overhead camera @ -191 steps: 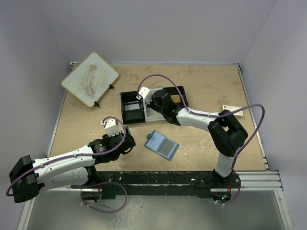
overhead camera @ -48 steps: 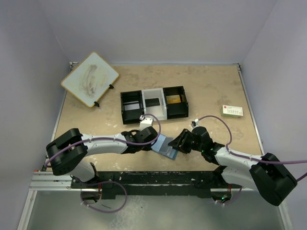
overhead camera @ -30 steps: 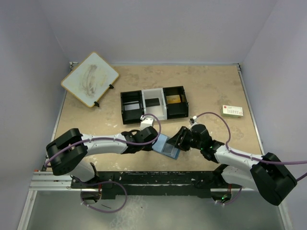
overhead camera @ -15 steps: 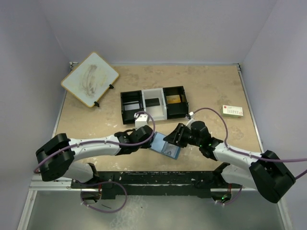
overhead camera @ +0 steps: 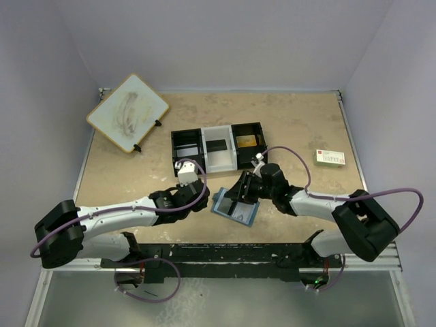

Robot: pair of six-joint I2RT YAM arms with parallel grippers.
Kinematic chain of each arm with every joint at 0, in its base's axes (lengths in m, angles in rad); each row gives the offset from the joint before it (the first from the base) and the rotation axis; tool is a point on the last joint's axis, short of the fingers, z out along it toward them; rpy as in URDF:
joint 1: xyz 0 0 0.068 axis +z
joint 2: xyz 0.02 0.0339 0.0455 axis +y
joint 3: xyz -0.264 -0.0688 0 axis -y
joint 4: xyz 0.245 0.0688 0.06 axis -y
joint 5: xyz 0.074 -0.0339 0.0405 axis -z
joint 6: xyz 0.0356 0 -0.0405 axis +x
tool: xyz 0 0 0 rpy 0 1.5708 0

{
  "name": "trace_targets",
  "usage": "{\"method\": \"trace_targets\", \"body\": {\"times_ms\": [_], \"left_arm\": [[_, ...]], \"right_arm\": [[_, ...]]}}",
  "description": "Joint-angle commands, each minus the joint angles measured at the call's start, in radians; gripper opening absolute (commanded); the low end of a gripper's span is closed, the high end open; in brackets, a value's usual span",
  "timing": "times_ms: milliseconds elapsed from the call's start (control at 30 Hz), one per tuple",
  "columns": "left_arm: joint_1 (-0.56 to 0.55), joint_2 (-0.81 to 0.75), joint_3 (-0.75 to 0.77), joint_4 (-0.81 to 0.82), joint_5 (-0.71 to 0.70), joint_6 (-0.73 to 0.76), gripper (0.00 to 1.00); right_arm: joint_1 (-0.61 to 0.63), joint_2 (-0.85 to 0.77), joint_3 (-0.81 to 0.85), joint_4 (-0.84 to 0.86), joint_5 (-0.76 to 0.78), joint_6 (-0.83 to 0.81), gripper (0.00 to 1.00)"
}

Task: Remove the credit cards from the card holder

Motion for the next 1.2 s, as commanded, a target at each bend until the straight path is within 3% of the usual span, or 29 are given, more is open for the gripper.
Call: {"method": "trace_targets", "body": {"times_ms": [0, 467, 600, 700, 800, 967, 1167], "left_arm": [[-0.005, -0.018, 0.0, -0.001, -0.034, -0.02, 0.25], [-0.004, -0.002, 0.027, 0.031, -0.003, -0.005, 0.31], [-0.005, -0.007, 0.032, 0.038, -0.001, -0.022, 0.41], [-0.005, -0.018, 0.03, 0.048, 0.008, -0.03, 0.49], [-0.005, -0.025, 0.032, 0.043, 0.009, -0.032, 0.51], [-0.005, -0.036, 0.042, 0.038, 0.029, -0.018, 0.52], [-0.005, -0.018, 0.064, 0.048, 0.069, 0.014, 0.51]], "right_arm": [[0.008, 0.005, 0.028, 0.034, -0.038, -0.029, 0.49], [0.007, -0.106, -0.027, -0.131, 0.103, -0.022, 0.49], [0.008, -0.07, -0.058, -0.077, 0.082, 0.024, 0.49], [0.005, -0.02, -0.146, 0.115, 0.028, 0.115, 0.49], [0.004, 0.067, -0.2, 0.219, 0.018, 0.179, 0.48], [0.004, 0.149, -0.201, 0.266, -0.005, 0.159, 0.47], [0.004, 0.09, -0.18, 0.14, 0.066, 0.145, 0.47]]}}
